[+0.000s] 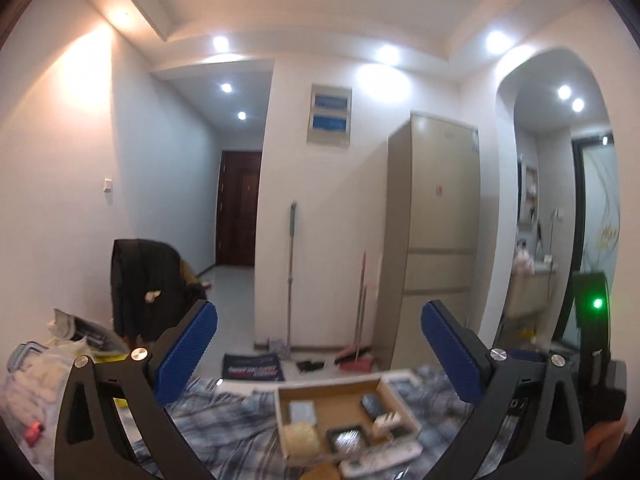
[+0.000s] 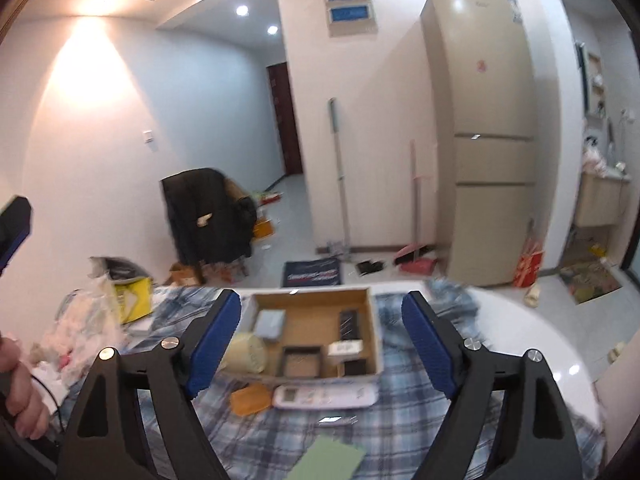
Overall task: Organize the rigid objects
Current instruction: 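Release the black case with the right gripper and withdraw both grippers, then grasp the green pad on the shirt with the right gripper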
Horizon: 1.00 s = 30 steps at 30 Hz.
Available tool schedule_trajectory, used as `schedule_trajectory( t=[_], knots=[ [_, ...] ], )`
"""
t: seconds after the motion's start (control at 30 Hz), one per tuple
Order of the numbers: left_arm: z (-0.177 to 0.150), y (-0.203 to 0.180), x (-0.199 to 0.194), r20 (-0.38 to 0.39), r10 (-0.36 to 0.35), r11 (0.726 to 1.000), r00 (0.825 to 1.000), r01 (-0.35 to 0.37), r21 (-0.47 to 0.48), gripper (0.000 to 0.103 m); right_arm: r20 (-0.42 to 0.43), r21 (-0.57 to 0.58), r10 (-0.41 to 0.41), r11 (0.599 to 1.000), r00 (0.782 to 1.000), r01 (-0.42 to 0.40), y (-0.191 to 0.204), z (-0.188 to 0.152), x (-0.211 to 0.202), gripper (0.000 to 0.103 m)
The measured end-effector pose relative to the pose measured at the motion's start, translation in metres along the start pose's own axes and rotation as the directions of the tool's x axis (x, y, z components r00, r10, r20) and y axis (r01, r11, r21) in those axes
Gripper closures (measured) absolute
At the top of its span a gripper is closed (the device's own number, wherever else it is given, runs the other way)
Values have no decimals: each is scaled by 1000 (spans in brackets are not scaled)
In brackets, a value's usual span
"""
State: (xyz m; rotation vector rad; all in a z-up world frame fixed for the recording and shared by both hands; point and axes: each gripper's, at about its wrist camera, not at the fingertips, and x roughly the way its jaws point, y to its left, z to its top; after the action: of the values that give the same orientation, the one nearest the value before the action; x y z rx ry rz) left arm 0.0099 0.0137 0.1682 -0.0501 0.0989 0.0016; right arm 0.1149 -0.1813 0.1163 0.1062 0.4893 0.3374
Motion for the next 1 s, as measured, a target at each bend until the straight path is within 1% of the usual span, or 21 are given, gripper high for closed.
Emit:
schedule_trajectory(
  t=[0.1, 0.2, 0.3, 0.37, 0.4, 0.47, 0.53, 0.57, 0.63, 0.67, 0.73, 0.83, 0.9, 0.93, 0.97, 1.0],
  knots=[
    [-12, 3, -5, -21, 10, 1000, 1000, -10, 3, 0, -14, 4, 9, 1000, 1000, -9, 1, -11, -5, 21],
    [-29, 9, -3, -54, -10, 1000, 998, 9, -25, 0, -4, -6, -45, 999, 999, 45, 1, -20, -14, 21],
    [-48, 16, 5, -112, -26, 997, 993, 18, -73, 0, -15, 5, -88, 996, 996, 89, -3, -31, -19, 21],
    [-62, 21, 11, -158, -31, 994, 987, 14, -108, 0, -42, 25, -91, 995, 995, 92, -6, -43, -19, 21],
    [-70, 23, 12, -198, -16, 992, 980, -10, -128, 0, -65, 36, -98, 994, 993, 101, -7, -50, -16, 21],
    [-81, 25, 10, -243, -17, 988, 970, -21, -153, 0, -124, 53, -136, 988, 983, 144, -10, -68, -6, 21],
    [-92, 26, 6, -241, -47, 987, 969, 8, -163, 0, -188, 81, -150, 983, 971, 167, -12, -87, 7, 21],
    [-97, 25, 7, -236, -49, 988, 970, 12, -155, 0, -219, 92, -151, 980, 964, 175, -13, -96, 14, 21],
    [-108, 23, 14, -250, -23, 992, 968, -8, -124, 0, -274, 111, -181, 970, 945, 218, -15, -112, 27, 21],
    [-116, 25, 16, -254, -13, 993, 967, -17, -115, 0, -302, 124, -193, 963, 934, 239, -16, -120, 32, 21],
    [-127, 29, 20, -248, 2, 993, 969, -32, -118, 0, -369, 161, -182, 953, 912, 255, -19, -137, 46, 21],
    [-148, 38, 30, -243, -10, 986, 970, -31, -166, 0, -454, 169, -193, 940, 870, 296, -20, -161, 64, 21],
    [-160, 45, 42, -280, -17, 978, 960, -43, -206, 0, -503, 124, -206, 944, 840, 305, -17, -176, 79, 21],
    [-167, 48, 50, -323, -18, 972, 946, -58, -227, 0, -518, 114, -218, 941, 827, 320, -17, -182, 84, 23],
    [-171, 50, 55, -349, -24, 969, 937, -64, -238, 0, -526, 130, -211, 938, 824, 323, -18, -186, 86, 24],
    [-174, 52, 57, -369, -31, 967, 929, -65, -245, 0, -532, 155, -186, 938, 826, 311, -19, -190, 88, 24]
  ],
)
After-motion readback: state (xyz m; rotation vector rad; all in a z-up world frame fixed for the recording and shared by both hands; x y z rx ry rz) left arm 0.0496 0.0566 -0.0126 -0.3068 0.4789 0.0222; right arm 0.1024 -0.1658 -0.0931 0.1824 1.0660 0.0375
